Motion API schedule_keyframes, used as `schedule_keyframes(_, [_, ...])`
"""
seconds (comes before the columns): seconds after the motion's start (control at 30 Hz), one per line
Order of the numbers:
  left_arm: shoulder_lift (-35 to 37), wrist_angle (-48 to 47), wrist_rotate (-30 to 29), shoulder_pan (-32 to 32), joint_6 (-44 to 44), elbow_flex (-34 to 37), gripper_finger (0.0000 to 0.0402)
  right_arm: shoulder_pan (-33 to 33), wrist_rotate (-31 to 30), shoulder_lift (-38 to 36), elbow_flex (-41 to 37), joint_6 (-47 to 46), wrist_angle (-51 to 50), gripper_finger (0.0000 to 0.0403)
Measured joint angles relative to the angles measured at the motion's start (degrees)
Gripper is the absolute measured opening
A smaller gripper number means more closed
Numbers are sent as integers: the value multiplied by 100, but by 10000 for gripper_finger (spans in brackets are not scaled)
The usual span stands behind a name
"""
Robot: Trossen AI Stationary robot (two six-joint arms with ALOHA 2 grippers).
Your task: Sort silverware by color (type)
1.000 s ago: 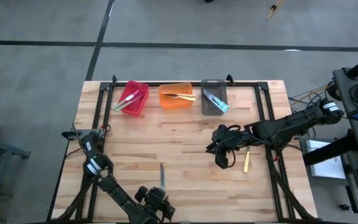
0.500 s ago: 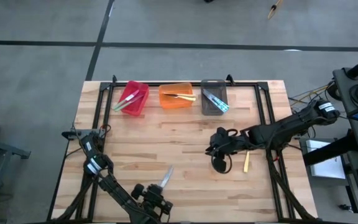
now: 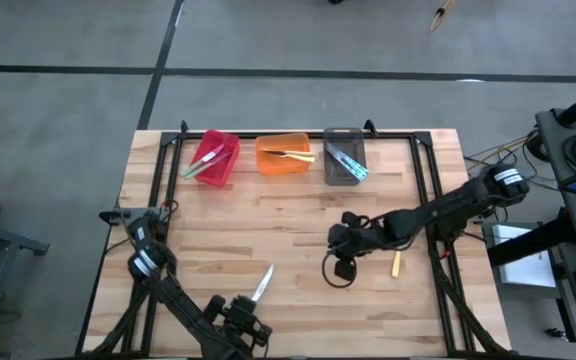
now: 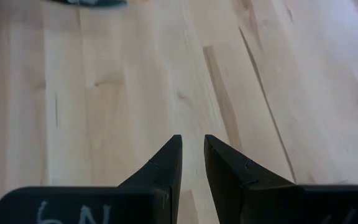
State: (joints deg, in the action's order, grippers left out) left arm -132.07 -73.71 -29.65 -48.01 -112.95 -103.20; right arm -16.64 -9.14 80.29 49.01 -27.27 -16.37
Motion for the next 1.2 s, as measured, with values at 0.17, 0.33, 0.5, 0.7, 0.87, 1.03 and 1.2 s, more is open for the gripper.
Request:
schedule_keyframes(0.17, [312, -138, -311, -28, 119, 0, 22, 0, 10, 136, 0, 30, 166, 59])
schedule_keyframes(0.33, [853, -141, -937, -31, 758, 0, 22, 0, 10, 118, 0, 96, 236, 59])
schedule_keyframes(0.5, [1601, -253, -1619, -26, 1494, 74, 22, 0, 10, 95, 0, 145, 382, 59])
schedule_keyframes(0.7, [2588, -599, -1958, 7, 1726, 561, 15, 0, 8, 95, 0, 465, 788, 59])
schedule_keyframes(0.87, [3321, -651, -1880, 147, 1762, 1227, 4, 0, 9, 88, 0, 965, 1421, 59])
schedule_keyframes(1.03, [4088, -640, -1774, 410, 1797, 1962, 3, 2, 6, 73, 0, 1348, 1783, 59])
schedule_keyframes(1.2, [4515, 148, -1756, 431, 2071, 2801, 2, -9, 10, 73, 0, 1384, 1680, 59])
